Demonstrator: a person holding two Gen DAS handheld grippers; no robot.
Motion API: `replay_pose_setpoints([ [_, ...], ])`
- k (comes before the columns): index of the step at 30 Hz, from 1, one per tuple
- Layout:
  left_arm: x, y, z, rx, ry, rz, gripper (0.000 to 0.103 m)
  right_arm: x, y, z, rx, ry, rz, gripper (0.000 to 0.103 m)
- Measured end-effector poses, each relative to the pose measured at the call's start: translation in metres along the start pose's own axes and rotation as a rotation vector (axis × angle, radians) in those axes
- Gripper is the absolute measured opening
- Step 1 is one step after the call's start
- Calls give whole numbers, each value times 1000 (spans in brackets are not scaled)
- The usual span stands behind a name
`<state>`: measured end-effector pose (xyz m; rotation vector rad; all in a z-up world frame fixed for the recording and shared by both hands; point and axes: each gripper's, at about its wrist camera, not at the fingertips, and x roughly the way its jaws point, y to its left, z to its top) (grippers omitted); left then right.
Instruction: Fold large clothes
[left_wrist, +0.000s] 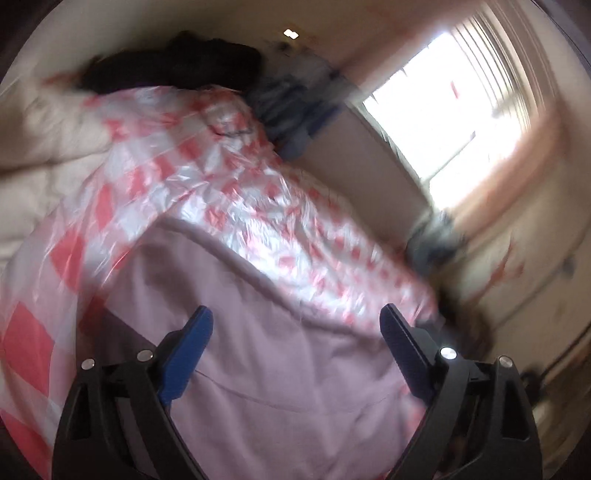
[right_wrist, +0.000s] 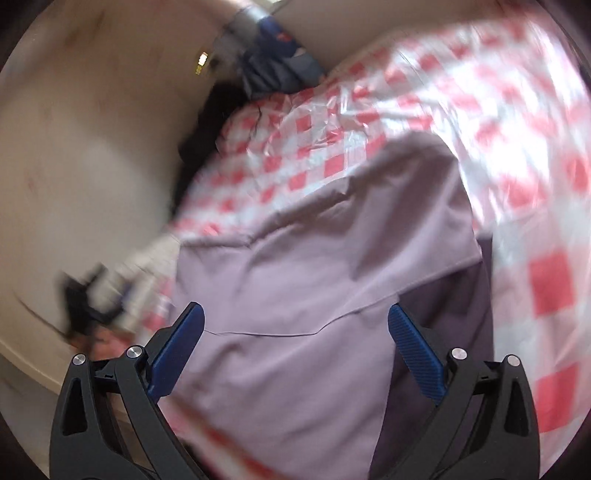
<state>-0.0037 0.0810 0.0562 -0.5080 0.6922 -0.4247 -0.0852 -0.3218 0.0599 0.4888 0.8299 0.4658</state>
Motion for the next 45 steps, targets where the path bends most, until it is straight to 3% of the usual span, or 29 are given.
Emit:
replay_pose_setpoints([
  [3,44,-26,-18,183,67,81,88,31,25,4,-113,-1,-129,96],
  [4,59,-26,-20,198,84,93,88,43,28,7,-120,-6,-163,96],
  [8,123,0,-9,127,150,155,88,102,4,35,-61,-9,-267,96],
  [12,186,38,8,44,215,261,88,163,-30,59,-62,65,-392,97],
  [19,252,62,14,12,321,380,88,220,-67,91,-8,174,-448,97],
  [22,233,50,20,5,302,387,86,216,-61,96,-11,205,-481,97],
  [23,214,42,24,-26,260,333,86,202,-51,97,-10,151,-477,97],
  [26,185,11,22,54,193,263,86,181,-11,93,-108,44,-326,97],
  [28,196,-4,9,126,228,259,86,202,15,84,-250,94,-349,97],
  [29,206,-5,5,137,245,269,86,223,17,81,-296,148,-408,97],
  [31,231,4,-5,149,277,315,86,251,0,79,-276,209,-449,97],
  [33,254,18,-6,150,293,356,86,269,-27,90,-180,224,-416,97],
  [37,293,26,-12,222,339,432,92,298,-51,105,-125,285,-416,97],
  [42,282,23,-16,244,345,420,95,286,-52,100,-114,274,-376,97],
  [44,246,18,-3,196,317,407,91,260,-40,100,-95,280,-384,96],
  [45,230,15,1,188,295,386,91,235,-30,101,-92,236,-377,96],
])
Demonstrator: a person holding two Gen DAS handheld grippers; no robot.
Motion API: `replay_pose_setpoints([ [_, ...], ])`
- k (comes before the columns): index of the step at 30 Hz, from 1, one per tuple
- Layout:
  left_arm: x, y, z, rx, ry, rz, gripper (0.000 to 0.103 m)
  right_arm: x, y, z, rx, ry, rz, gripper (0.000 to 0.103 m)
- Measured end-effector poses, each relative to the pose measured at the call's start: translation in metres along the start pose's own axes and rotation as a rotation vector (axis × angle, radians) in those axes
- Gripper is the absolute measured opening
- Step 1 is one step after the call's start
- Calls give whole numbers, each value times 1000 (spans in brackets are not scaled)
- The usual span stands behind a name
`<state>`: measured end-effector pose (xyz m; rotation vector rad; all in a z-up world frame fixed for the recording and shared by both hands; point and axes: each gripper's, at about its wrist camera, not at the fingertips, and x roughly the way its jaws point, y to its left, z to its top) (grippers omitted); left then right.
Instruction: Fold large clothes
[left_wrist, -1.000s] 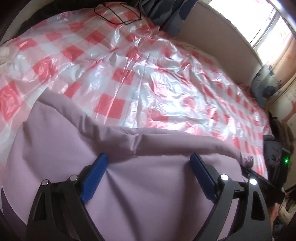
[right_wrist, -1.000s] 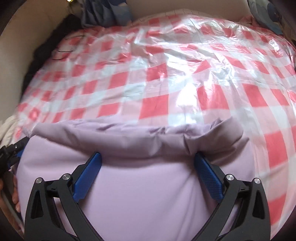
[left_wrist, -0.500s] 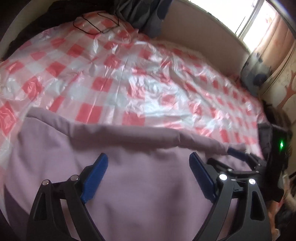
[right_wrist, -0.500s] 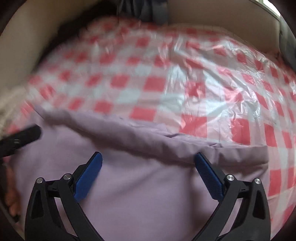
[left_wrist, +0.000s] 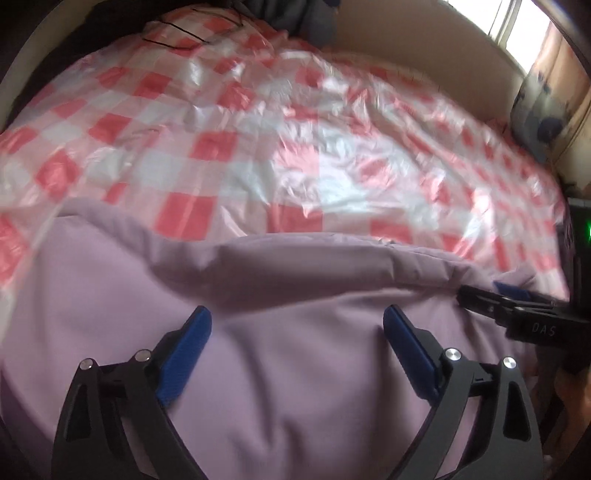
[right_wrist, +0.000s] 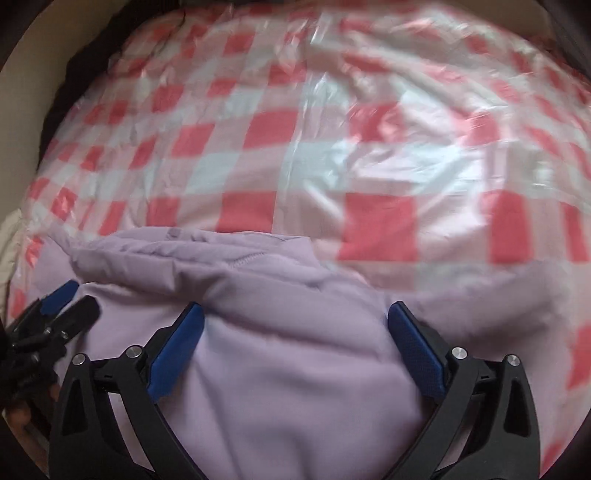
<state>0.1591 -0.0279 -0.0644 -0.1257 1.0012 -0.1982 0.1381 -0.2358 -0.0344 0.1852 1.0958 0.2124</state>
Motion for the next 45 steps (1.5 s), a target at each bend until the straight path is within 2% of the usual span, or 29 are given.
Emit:
replay_pose_setpoints([
  [2,-42,7,-9,21,-85,1,91,-50,2,-17,-30,-96,19,96],
  [4,-72,21,-26,42,-152,28,91,-81,-6,-42,-67,-175,-39,96],
  [5,-74,28,-32,35,-159,36,91,-82,-14,-52,-74,-184,-73,96],
  [6,-67,41,-40,20,-144,55,91,-68,-28,-60,-64,-155,-124,96],
  [7,-55,54,-45,-7,-112,51,91,-48,-46,-67,-28,-108,-123,97],
  [8,-39,71,-54,-61,-87,-8,91,-33,-66,-75,39,-112,-31,97],
  [9,-33,76,-58,-71,-106,-25,91,-33,-70,-78,60,-149,-6,97],
  [10,-29,76,-62,-63,-122,-13,92,-34,-68,-79,47,-176,-24,97],
  [11,-24,68,-64,-28,-127,36,93,-33,-61,-80,22,-185,-57,97],
  [13,-20,59,-60,15,-102,88,94,-32,-59,-78,9,-166,-70,97],
  [15,-32,58,-53,16,-72,88,93,-41,-61,-73,15,-99,-62,97],
  [16,-47,61,-54,-3,-89,66,93,-48,-56,-76,15,-102,-74,97],
  [18,-84,63,-63,-26,-150,25,93,-93,-41,-94,-8,-196,-24,97],
  [20,-111,65,-82,10,-220,40,93,-118,-28,-117,-66,-270,-39,97],
  [21,-111,69,-90,15,-224,58,93,-119,-25,-132,-97,-305,-70,97],
  [22,-102,76,-96,6,-201,70,93,-107,-26,-138,-98,-288,-94,97],
  [23,-80,89,-103,-27,-135,52,93,-82,-31,-142,-89,-223,-117,97],
  [24,-66,97,-110,-48,-120,17,95,-65,-36,-149,-83,-215,-86,97],
  [25,-62,100,-112,-53,-128,15,95,-67,-34,-148,-79,-235,-92,97],
  [28,-75,95,-109,-64,-114,41,94,-74,-26,-135,-103,-137,-119,97],
  [29,-87,96,-110,-80,-111,22,94,-83,-28,-133,-92,-105,-88,97],
  [32,-133,103,-126,-104,-145,-50,94,-144,-48,-157,20,-161,120,97],
  [35,-176,122,-161,-162,-120,-157,94,-189,-97,-212,208,-160,296,97],
  [37,-187,134,-183,-221,-84,-231,94,-196,-123,-242,320,-136,388,97],
  [39,-194,139,-207,-269,-47,-304,94,-195,-145,-269,419,-99,450,97],
  [42,-193,138,-235,-347,14,-409,94,-189,-159,-288,505,-114,533,97],
  [45,-190,123,-252,-377,40,-465,94,-184,-163,-289,573,-98,513,97],
])
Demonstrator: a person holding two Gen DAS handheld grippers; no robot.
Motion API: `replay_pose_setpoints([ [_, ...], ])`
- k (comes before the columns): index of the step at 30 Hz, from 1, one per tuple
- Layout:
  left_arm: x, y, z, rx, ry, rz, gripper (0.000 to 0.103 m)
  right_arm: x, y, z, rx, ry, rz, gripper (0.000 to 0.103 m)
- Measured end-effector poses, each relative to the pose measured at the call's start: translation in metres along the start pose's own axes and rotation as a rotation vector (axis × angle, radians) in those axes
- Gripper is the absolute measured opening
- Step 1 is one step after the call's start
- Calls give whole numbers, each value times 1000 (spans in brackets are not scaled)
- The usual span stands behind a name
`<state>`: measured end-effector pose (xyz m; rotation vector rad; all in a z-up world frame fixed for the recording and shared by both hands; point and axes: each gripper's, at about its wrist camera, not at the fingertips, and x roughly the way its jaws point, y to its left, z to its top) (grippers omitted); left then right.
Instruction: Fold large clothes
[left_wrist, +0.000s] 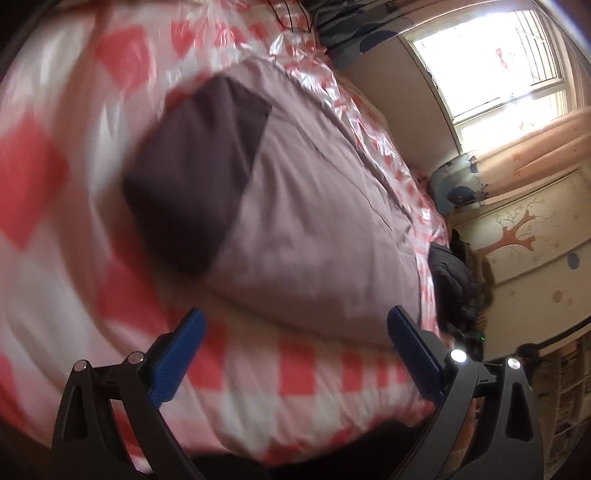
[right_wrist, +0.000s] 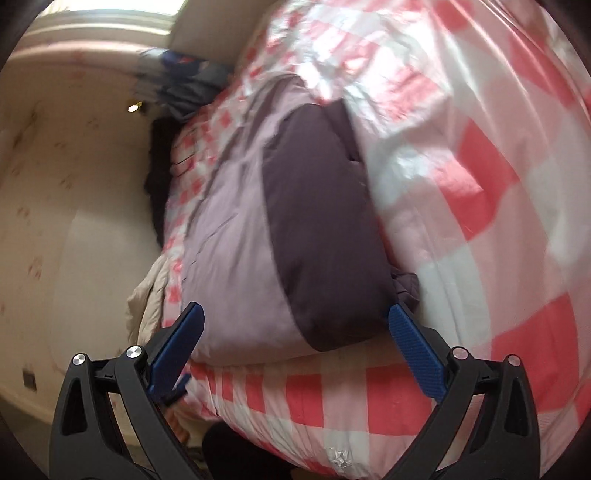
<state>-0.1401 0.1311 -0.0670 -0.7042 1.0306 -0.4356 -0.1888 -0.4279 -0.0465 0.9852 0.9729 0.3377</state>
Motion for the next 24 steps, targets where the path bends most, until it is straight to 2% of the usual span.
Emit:
replay_pose_setpoints([
  [3,7,-7,-15,-12,20,-57,94,-4,7,-8,-22,-3,-54,97],
  [6,20,-9,-20,-26,43,-57,94,8,-5,-17,13,34,-65,97],
  [8,26,-9,-20,-57,52,-73,94,17,-10,-15,47,23,25,97],
  [12,33,-8,-17,-107,48,-98,94,29,-5,-2,81,4,51,97],
  [16,41,0,-18,-160,74,-132,94,7,35,16,42,-53,219,97],
  [20,59,5,-14,-197,71,-139,94,4,72,29,-40,-31,211,97],
  [24,74,10,3,-249,12,-144,94,4,68,30,-17,-25,238,97],
])
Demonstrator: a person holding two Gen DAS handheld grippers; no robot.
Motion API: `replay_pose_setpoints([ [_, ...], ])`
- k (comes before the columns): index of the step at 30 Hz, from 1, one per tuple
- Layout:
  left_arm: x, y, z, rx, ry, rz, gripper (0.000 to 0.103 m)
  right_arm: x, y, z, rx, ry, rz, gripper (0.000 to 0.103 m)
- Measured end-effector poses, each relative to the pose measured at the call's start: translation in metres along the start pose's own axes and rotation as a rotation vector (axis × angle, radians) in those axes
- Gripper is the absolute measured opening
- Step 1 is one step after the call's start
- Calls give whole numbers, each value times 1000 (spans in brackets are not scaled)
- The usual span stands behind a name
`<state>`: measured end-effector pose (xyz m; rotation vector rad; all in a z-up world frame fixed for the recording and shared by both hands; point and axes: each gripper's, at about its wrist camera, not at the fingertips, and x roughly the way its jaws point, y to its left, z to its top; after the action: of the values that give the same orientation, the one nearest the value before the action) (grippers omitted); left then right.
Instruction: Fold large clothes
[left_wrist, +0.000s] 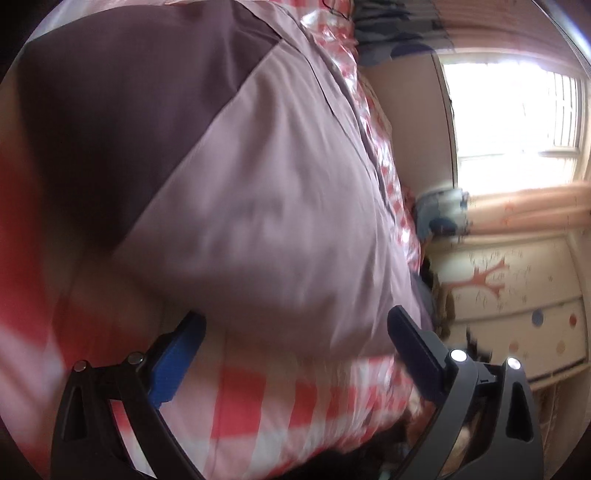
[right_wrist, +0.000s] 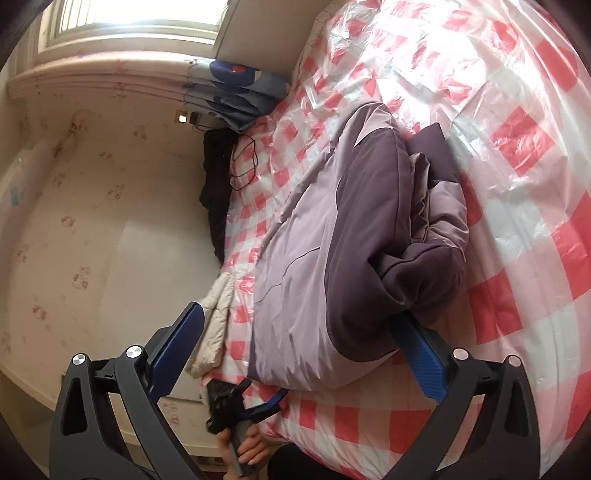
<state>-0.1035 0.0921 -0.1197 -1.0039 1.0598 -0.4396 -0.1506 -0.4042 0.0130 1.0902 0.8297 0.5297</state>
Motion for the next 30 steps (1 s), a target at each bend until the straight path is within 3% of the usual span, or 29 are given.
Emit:
replay_pose_setpoints([
  [3,5,-3,8,-7,-55,18,94,-6,-20,-10,27,5,4,97],
  [9,-4,-14,-6,57,-175,11,95,8,-75,-37,116,95,-134,97],
  [13,-7,-6,-5,36,-168,15,95,23,-77,-25,104,80,-111,97],
  [16,-21,13,1,-52,-236,38,94,39,-76,-8,99,96,-137,97],
  [19,-28,23,7,-103,-270,1,94,50,-93,0,143,121,-150,97],
  [25,-22,2,9,7,-295,45,94,47,-112,0,156,103,-104,97],
  [28,-23,10,14,-14,-286,53,73,49,-114,5,166,112,-76,97],
  [29,-23,15,16,-28,-278,61,53,50,-114,6,156,114,-67,95],
  [30,-22,22,20,-42,-259,59,47,50,-110,7,141,104,-56,90],
])
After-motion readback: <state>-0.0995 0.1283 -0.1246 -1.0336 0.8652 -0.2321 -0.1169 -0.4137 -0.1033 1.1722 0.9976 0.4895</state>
